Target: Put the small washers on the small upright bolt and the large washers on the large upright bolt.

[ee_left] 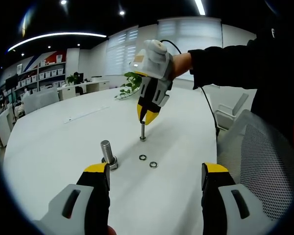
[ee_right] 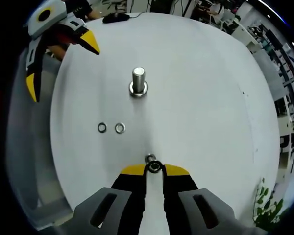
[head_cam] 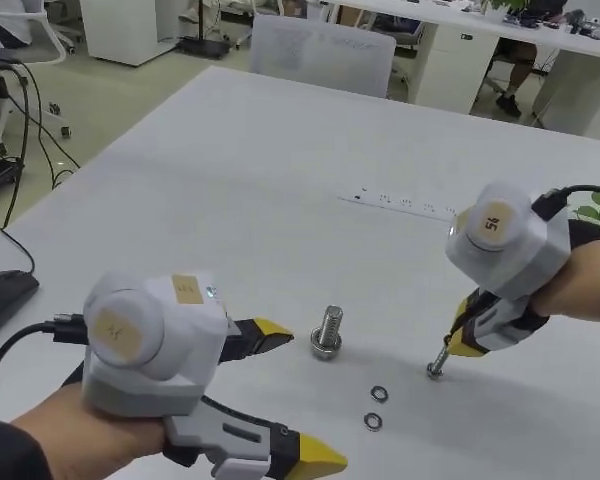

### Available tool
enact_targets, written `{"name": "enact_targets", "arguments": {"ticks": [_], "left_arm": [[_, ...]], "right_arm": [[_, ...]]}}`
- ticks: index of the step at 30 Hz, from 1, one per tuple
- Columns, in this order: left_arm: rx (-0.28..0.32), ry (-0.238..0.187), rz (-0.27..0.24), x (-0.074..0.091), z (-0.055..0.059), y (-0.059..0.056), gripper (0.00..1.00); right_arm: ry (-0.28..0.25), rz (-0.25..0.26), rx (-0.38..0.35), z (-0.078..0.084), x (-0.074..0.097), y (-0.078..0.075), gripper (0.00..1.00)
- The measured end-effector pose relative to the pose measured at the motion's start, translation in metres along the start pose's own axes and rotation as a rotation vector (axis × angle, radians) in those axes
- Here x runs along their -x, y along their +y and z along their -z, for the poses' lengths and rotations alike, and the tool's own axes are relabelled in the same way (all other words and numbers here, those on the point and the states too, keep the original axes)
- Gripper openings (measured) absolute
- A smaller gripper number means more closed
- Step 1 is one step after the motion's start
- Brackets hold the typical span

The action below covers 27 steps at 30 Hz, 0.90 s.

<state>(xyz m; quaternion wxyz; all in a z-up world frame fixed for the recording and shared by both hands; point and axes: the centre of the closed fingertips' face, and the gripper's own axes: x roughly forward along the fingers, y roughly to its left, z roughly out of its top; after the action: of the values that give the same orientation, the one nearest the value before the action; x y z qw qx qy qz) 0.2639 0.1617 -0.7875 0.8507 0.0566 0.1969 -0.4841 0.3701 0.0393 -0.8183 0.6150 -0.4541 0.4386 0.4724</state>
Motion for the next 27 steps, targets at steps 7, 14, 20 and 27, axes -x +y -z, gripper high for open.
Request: {"name": "enact_targets", "arguments": {"ticks": [7, 14, 20, 27], "left_arm": [[0.001, -0.001, -0.003, 0.0, 0.0, 0.001, 0.76], [0.002, 0.001, -0.005, 0.0, 0.0, 0.001, 0.76], [0.003, 0.003, -0.005, -0.001, 0.001, 0.0, 0.76], [0.006, 0.004, -0.007, -0.002, 0.001, 0.001, 0.76]], "right_arm": [[0.003, -0.008, -0.005, 0.001, -0.005, 0.0, 0.13], [0.008, -0.022, -0.009, 0.002, -0.014, 0.0, 0.13], [0.011, -0.034, -0.014, 0.005, -0.022, 0.001, 0.13], [0.017, -0.043, -0.02, 0.01, -0.033, -0.001, 0.13]]}}
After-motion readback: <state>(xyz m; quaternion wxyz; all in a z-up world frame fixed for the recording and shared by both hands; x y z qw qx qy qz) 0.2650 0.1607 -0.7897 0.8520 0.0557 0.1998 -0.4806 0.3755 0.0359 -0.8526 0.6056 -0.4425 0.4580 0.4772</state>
